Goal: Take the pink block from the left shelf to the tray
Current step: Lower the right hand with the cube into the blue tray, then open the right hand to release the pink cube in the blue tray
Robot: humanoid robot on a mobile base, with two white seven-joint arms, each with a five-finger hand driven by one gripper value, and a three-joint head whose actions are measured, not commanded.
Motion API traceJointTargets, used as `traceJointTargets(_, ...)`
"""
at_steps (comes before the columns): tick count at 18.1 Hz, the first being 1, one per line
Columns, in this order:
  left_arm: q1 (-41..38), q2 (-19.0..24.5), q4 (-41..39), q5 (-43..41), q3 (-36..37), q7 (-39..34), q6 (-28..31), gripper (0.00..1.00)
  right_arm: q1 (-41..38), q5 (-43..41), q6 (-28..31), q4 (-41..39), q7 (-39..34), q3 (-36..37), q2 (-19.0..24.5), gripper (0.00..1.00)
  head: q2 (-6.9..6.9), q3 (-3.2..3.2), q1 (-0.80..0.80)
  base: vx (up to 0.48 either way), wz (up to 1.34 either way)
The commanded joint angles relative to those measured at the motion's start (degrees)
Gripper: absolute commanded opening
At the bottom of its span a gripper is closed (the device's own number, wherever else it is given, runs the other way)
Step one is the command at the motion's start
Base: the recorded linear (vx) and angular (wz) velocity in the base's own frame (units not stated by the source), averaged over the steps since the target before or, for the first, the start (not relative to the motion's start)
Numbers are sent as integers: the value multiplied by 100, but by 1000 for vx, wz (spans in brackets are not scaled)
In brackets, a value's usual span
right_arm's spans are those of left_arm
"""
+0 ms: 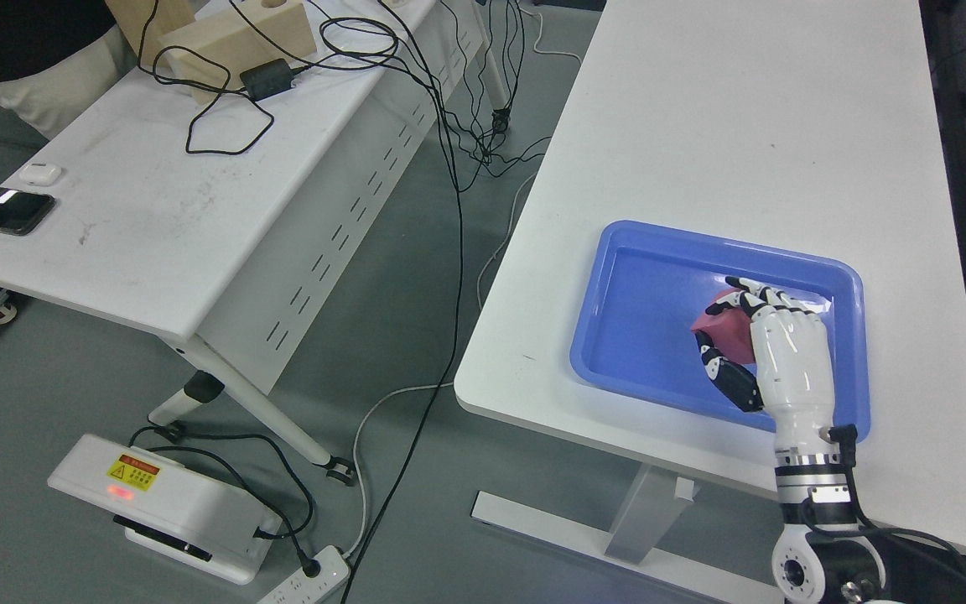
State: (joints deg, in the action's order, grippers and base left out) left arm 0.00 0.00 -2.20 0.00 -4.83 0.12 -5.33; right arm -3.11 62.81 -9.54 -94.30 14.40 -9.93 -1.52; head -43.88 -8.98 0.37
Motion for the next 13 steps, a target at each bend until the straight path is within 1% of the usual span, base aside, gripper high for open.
traceJointTargets(1,62,100,0,-9,0,-3,-3,100,-15,-276,57,8,-244,-404,52,25,0,0,0,23,0)
traceJointTargets(3,62,100,0,-9,0,-3,-3,100,-15,-584,57,8,-245,-404,52,33,0,0,0,0,0)
traceJointTargets(8,62,100,0,-9,0,-3,-3,100,-15,-928,92,8,-245,-317,52,43,0,0,0,0,0)
traceJointTargets(13,62,100,0,-9,0,-3,-3,100,11,-1069,154,8,-227,-264,52,47,0,0,0,0,0)
